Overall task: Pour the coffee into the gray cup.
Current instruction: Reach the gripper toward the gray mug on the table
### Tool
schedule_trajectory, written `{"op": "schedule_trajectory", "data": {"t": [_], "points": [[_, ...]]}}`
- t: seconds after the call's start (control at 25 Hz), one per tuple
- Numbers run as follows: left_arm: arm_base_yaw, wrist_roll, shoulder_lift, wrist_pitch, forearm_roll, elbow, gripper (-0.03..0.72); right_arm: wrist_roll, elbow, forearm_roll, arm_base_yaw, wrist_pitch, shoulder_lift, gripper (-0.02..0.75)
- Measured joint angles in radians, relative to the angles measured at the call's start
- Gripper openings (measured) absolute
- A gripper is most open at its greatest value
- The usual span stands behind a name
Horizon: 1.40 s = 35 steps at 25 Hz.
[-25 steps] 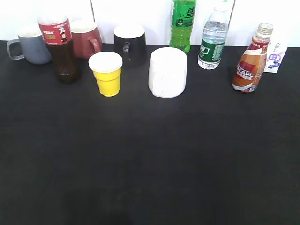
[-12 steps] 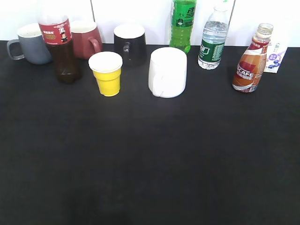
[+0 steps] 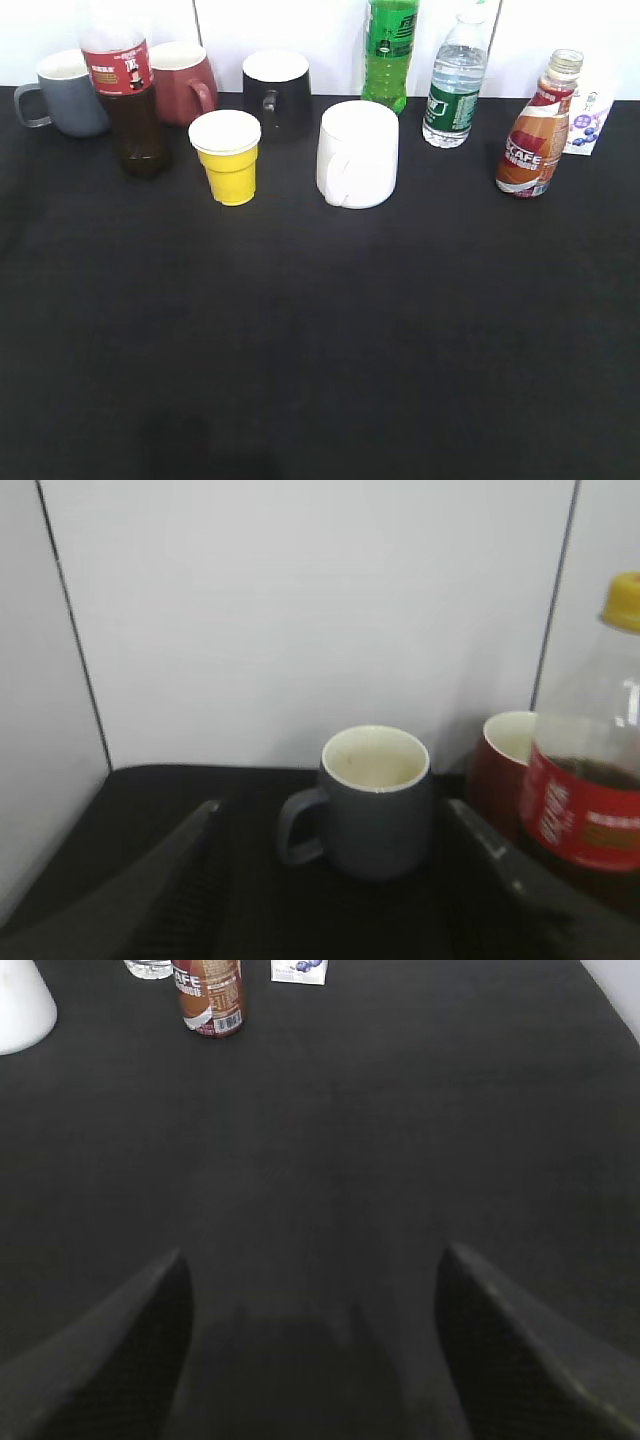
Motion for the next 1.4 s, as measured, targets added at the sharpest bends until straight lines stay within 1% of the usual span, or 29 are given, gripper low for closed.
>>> {"op": "schedule_trajectory", "data": {"t": [0.12, 0.2, 0.28, 0.44, 0.68, 1.08, 1.12, 1.16, 1.2, 1.24, 1.28, 1.32, 1.4], "points": [[0.0, 0.0, 0.174, -0.187, -0.001, -0.004, 0.477, 0.0, 0.0, 0.0, 0.0, 0.0, 0.0, 0.59], [0.0, 0.0, 0.261, -0.232, -0.019, -0.037, 0.472, 0.0, 0.0, 0.0, 0.0, 0.0, 0.0, 0.59], [0.009, 0.0, 0.353, -0.243, -0.049, -0.096, 0.47, 0.0, 0.0, 0.0, 0.0, 0.0, 0.0, 0.59], [0.051, 0.0, 0.5, -0.24, -0.051, -0.239, 0.47, 0.0, 0.0, 0.0, 0.0, 0.0, 0.0, 0.59], [0.06, 0.0, 0.689, -0.206, -0.045, -0.422, 0.47, 0.0, 0.0, 0.0, 0.0, 0.0, 0.0, 0.59], [0.078, 0.0, 0.853, -0.047, -0.038, -0.71, 0.466, 0.0, 0.0, 0.0, 0.0, 0.0, 0.0, 0.59], [0.078, 0.0, 0.869, -0.043, -0.037, -0.738, 0.454, 0.0, 0.0, 0.0, 0.0, 0.0, 0.0, 0.59], [0.078, 0.0, 0.876, -0.037, -0.037, -0.758, 0.424, 0.0, 0.0, 0.0, 0.0, 0.0, 0.0, 0.59], [0.078, 0.0, 0.881, -0.035, -0.036, -0.765, 0.368, 0.0, 0.0, 0.0, 0.0, 0.0, 0.0, 0.59], [0.078, 0.0, 0.883, -0.035, -0.033, -0.766, 0.273, 0.0, 0.0, 0.0, 0.0, 0.0, 0.0, 0.59], [0.078, 0.0, 0.883, -0.033, -0.026, -0.767, 0.137, 0.0, 0.0, 0.0, 0.0, 0.0, 0.0, 0.59], [0.078, 0.007, 0.884, -0.028, 0.008, -0.767, 0.048, 0.0, 0.0, 0.0, 0.0, 0.0, 0.0, 0.59], [0.08, 0.012, 0.885, -0.035, 0.057, -0.767, 0.048, 0.0, 0.0, 0.0, 0.0, 0.0, 0.0, 0.59]]}}
